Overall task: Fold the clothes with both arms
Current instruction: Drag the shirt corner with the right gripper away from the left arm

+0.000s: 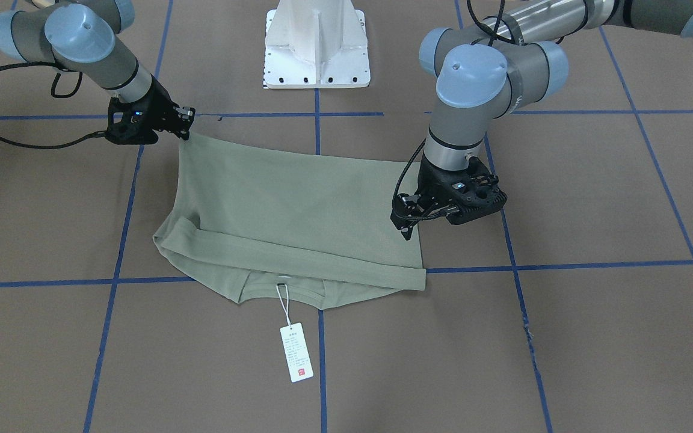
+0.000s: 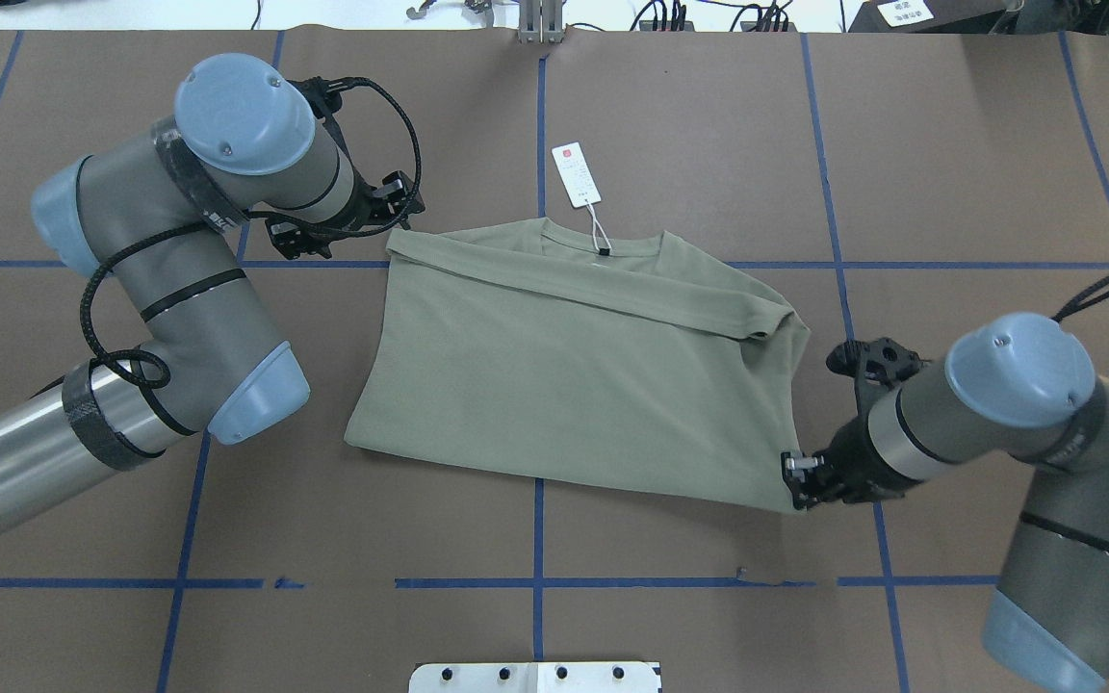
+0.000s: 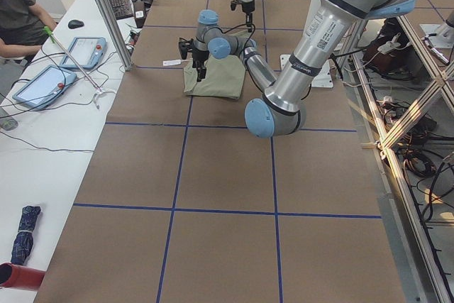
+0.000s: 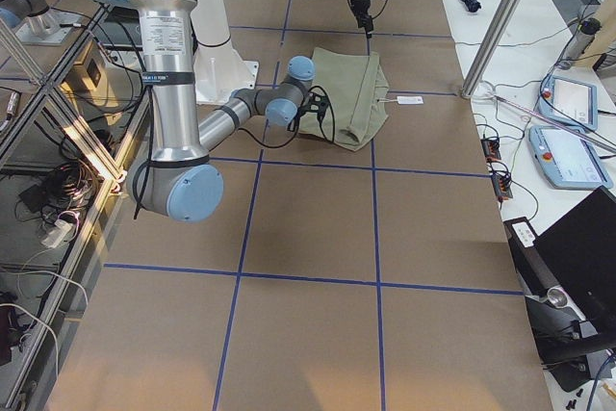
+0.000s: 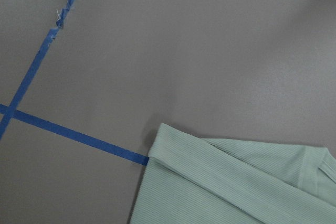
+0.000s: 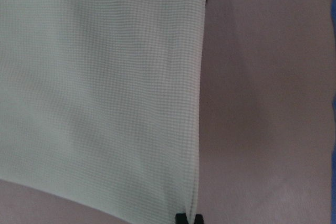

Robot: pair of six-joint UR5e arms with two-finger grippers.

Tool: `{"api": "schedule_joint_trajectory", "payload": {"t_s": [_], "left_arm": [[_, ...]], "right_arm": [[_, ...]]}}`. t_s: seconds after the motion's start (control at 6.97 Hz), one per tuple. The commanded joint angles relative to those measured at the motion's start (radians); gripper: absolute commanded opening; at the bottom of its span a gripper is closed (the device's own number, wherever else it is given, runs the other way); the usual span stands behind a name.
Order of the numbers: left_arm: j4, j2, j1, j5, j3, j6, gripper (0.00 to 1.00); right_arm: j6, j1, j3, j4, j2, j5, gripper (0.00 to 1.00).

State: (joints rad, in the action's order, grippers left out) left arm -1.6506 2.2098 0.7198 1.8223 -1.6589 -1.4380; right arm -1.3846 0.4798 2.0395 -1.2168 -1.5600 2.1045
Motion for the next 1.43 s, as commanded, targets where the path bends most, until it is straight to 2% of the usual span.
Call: {"api": "schedule_joint_trajectory", "payload": {"t_s": [0.0,0.14,0.29,0.43,0.57,0.72,0.86,1.15,1.29], "left_arm": [[0.0,-0.007,-0.014,-0.024,0.001,-0.01,0.99],[0.0,-0.013,-0.023,-0.047,-0.001,-0.01,0.99],[0.0,-0.016,-0.037,-0.052,0.001,-0.012,0.99],[0.0,-0.015,-0.04,-0.052,-0.001,-0.012,0.99],[0.0,-0.015,-0.04,-0.052,-0.001,-0.012,0.99],[0.0,-0.015,-0.042,-0.048,-0.002,-0.012,0.99],[0.0,-0.025,-0.065,-0.043,-0.039,-0.01,0.99],[0.002,-0.08,-0.159,0.004,-0.166,-0.028,0.99],[-0.006,-0.097,-0.21,0.023,-0.186,-0.111,0.99]], "right_arm": [[-0.074,-0.181,0.115,0.002,-0.157,-0.008,0.0],[-0.149,-0.295,0.137,0.002,-0.219,-0.008,0.0],[-0.288,-0.408,0.149,0.002,-0.224,-0.009,0.0],[-0.376,-0.471,0.154,0.002,-0.219,-0.011,0.97],[-0.392,-0.463,0.162,0.002,-0.218,-0.011,1.0],[-0.39,-0.385,0.166,0.002,-0.218,-0.009,1.0],[-0.389,-0.275,0.18,0.002,-0.216,0.002,1.0],[-0.364,-0.161,0.176,0.002,-0.189,0.0,1.0],[-0.329,-0.094,0.173,0.002,-0.148,0.0,1.0]]}}
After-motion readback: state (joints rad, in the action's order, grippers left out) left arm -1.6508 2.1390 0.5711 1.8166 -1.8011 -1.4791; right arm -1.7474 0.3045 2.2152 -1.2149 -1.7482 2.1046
